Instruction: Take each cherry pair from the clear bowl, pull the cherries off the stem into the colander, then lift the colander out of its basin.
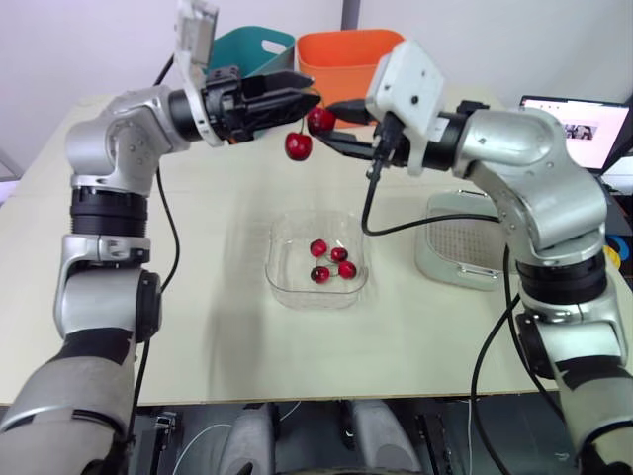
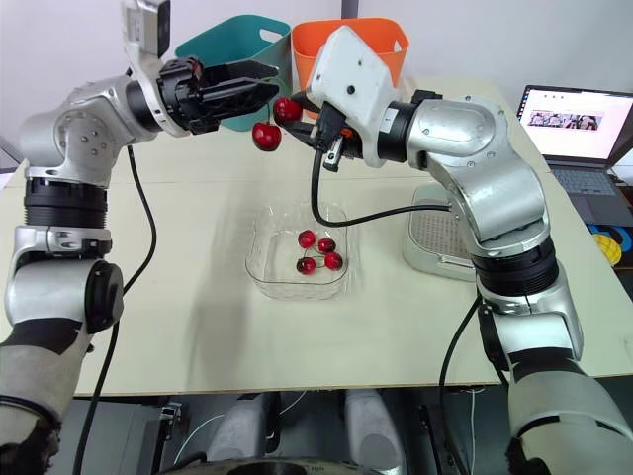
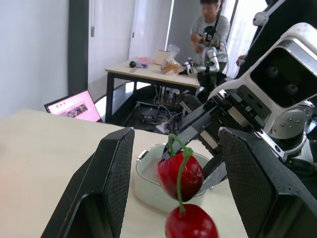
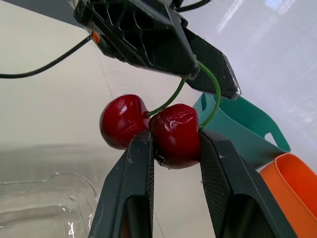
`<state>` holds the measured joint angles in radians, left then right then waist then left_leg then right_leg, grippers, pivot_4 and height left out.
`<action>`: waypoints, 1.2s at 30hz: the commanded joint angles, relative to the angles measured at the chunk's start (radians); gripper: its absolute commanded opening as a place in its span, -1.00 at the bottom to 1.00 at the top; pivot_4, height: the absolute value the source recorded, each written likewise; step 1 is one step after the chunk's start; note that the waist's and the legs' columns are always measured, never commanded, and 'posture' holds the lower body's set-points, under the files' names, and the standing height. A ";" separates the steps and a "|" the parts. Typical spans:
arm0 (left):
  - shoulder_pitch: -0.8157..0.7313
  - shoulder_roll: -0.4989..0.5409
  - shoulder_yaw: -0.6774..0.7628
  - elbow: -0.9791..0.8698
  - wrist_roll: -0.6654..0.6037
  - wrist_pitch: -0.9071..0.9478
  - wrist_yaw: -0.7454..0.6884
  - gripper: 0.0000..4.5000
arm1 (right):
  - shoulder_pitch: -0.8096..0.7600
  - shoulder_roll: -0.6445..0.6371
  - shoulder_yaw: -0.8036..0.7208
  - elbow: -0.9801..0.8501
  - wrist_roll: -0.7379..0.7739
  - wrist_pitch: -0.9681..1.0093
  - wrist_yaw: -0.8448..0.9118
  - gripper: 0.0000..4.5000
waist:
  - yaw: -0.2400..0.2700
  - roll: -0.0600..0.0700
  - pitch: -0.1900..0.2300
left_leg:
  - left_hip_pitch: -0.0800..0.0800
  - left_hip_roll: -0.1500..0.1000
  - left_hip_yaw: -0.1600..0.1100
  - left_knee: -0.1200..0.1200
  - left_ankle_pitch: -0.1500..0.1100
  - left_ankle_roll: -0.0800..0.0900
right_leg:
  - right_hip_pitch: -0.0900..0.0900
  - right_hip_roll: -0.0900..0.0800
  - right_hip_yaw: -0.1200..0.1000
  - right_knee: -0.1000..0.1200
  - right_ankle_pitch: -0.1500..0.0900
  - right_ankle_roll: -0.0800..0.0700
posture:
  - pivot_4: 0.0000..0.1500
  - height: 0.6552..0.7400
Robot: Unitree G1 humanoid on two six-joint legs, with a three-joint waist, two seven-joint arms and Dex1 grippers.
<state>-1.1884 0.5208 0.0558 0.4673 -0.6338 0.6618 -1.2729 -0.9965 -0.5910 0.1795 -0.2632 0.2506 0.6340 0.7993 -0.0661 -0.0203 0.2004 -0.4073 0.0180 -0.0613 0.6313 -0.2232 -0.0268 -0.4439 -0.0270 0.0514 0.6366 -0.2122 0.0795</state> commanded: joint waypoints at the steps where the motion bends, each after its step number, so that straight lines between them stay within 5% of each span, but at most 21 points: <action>1: -0.024 -0.002 0.020 -0.028 0.004 -0.011 0.006 0.20 | -0.014 0.006 -0.030 -0.035 0.006 -0.002 -0.010 -0.51 | 0.000 0.000 0.000 | 0.000 0.000 0.000 0.000 0.000 0.000 | 0.000 0.000 0.000 0.000 0.000 0.000 | 1.00 1.00; 3: -0.024 -0.007 0.021 -0.026 0.005 -0.006 0.010 0.01 | -0.014 0.007 -0.031 -0.035 0.005 0.001 -0.011 -0.51 | 0.000 0.000 0.000 | 0.000 0.000 0.000 0.000 0.000 0.000 | 0.000 0.000 0.000 0.000 0.000 0.000 | 1.00 1.00; 9: -0.024 -0.013 0.025 -0.028 0.007 0.001 0.019 -0.95 | -0.016 0.008 -0.032 -0.038 0.007 0.012 -0.012 -0.51 | 0.000 0.000 0.000 | 0.000 0.000 0.000 0.000 0.000 0.000 | 0.000 0.000 0.000 0.000 0.000 0.000 | 1.00 1.00; 16: -0.017 0.002 0.023 -0.033 0.017 0.000 0.015 -0.98 | -0.013 0.005 -0.036 -0.042 0.016 0.023 -0.010 -0.51 | 0.000 0.000 0.000 | 0.000 0.000 0.000 0.000 0.000 0.000 | 0.000 0.000 0.000 0.000 0.000 0.000 | 1.00 1.00; 22: -0.018 0.034 0.011 -0.032 0.023 0.007 -0.019 -1.00 | -0.001 -0.004 -0.069 -0.050 0.070 0.071 0.005 0.34 | 0.000 0.000 0.000 | 0.000 0.000 0.000 0.000 0.000 0.000 | 0.000 0.000 0.000 0.000 0.000 0.000 | 1.00 1.00; 26: -0.037 0.078 -0.004 -0.007 0.038 0.006 -0.079 -1.00 | -0.013 0.003 -0.196 -0.044 0.246 0.261 0.011 0.97 | 0.000 0.000 0.000 | 0.000 0.000 0.000 0.000 0.000 0.000 | 0.000 0.000 0.000 0.000 0.000 0.000 | 1.00 1.00; 36: -0.084 0.132 -0.059 0.017 0.085 0.000 -0.233 -1.00 | -0.098 0.099 -0.476 0.159 0.625 0.805 -0.100 0.99 | -0.001 0.000 0.000 | 0.001 0.000 0.000 0.000 0.000 0.000 | 0.000 0.000 0.000 0.001 0.000 0.000 | 1.00 1.00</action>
<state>-1.2399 0.6483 -0.0100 0.5060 -0.5522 0.6700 -1.4923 -1.0491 -0.5116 -0.2535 -0.1112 0.8147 1.3768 0.7244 -0.0671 -0.0201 0.2005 -0.4067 0.0181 -0.0615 0.6308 -0.2232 -0.0266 -0.4439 -0.0270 0.0514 0.6378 -0.2122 0.0791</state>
